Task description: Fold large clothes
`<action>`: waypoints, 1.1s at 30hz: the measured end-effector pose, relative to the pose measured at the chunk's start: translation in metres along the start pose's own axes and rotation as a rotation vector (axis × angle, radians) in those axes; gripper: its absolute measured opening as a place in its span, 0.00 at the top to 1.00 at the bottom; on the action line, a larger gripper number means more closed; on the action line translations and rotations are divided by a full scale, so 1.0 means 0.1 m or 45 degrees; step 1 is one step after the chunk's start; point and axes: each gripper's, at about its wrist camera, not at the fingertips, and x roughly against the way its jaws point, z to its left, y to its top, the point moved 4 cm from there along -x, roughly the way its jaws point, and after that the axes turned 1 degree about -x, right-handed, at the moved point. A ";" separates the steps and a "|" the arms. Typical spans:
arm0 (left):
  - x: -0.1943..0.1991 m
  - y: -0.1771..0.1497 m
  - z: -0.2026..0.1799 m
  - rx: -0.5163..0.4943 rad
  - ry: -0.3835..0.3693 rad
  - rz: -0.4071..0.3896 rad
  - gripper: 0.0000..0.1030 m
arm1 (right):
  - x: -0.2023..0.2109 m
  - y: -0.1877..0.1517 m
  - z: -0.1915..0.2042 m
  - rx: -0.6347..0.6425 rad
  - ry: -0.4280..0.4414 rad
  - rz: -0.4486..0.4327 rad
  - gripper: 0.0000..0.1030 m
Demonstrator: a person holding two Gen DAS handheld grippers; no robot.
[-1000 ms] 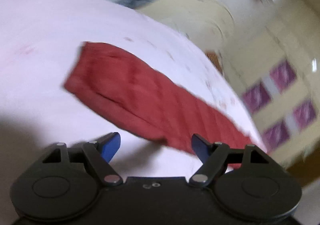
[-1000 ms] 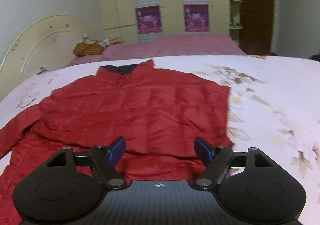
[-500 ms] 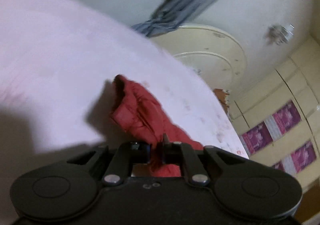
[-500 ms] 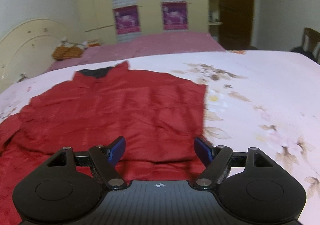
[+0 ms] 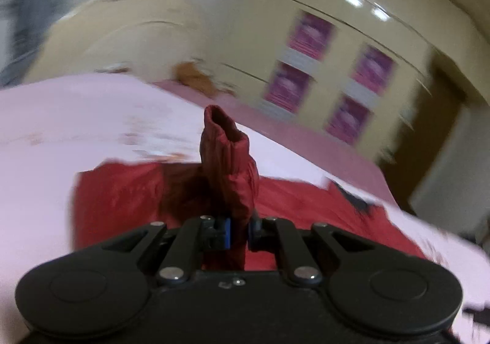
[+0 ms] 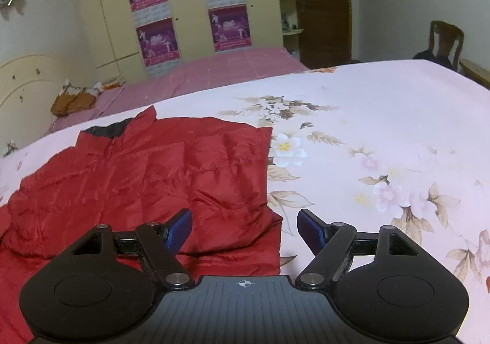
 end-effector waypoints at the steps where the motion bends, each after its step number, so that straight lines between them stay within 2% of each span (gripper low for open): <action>1: -0.05 -0.03 -0.20 -0.051 -0.029 0.009 0.91 | 0.00 0.01 0.00 -0.009 0.003 -0.004 0.26; 5: -0.23 -0.15 -0.83 -0.207 -0.175 0.038 0.91 | 0.01 0.05 -0.01 -0.035 0.012 -0.017 0.26; 8: -0.35 -0.35 -1.35 -0.354 -0.313 0.132 0.91 | 0.02 0.07 -0.07 -0.062 0.004 -0.020 0.26; 10: -0.43 -0.50 -1.60 -0.437 -0.367 0.190 0.91 | 0.02 0.08 -0.14 -0.085 -0.006 -0.021 0.26; 15: -0.47 -0.90 -1.99 -0.525 -0.461 0.275 0.91 | 0.01 0.10 -0.31 -0.139 -0.034 -0.023 0.26; 23: -0.50 -1.20 -2.35 -0.630 -0.513 0.383 0.91 | 0.02 0.16 -0.52 -0.199 -0.039 -0.018 0.26; 24: -0.55 -1.21 -2.41 -0.642 -0.541 0.413 0.81 | 0.01 0.17 -0.53 -0.207 -0.023 -0.013 0.26; 25: -0.56 -1.21 -2.46 -0.645 -0.579 0.431 0.62 | 0.01 0.18 -0.55 -0.219 0.006 -0.009 0.26; 26: -0.53 -1.20 -2.49 -0.636 -0.615 0.441 0.49 | 0.02 0.18 -0.54 -0.232 0.040 -0.008 0.26; 27: -0.48 -1.16 -2.45 -0.616 -0.638 0.433 0.28 | 0.02 0.19 -0.52 -0.239 0.076 -0.006 0.26; 28: -0.38 -1.09 -2.38 -0.586 -0.656 0.394 0.26 | 0.02 0.20 -0.48 -0.243 0.112 -0.005 0.26; 29: -0.31 -1.03 -2.31 -0.566 -0.661 0.369 0.28 | 0.02 0.21 -0.43 -0.243 0.140 -0.007 0.26; 31: -0.20 -0.87 -2.06 -0.516 -0.608 0.333 0.44 | 0.01 0.25 -0.31 -0.237 0.200 -0.010 0.26; 33: -0.09 -0.64 -1.63 -0.441 -0.504 0.237 0.45 | -0.05 0.27 -0.18 -0.233 0.259 0.014 0.26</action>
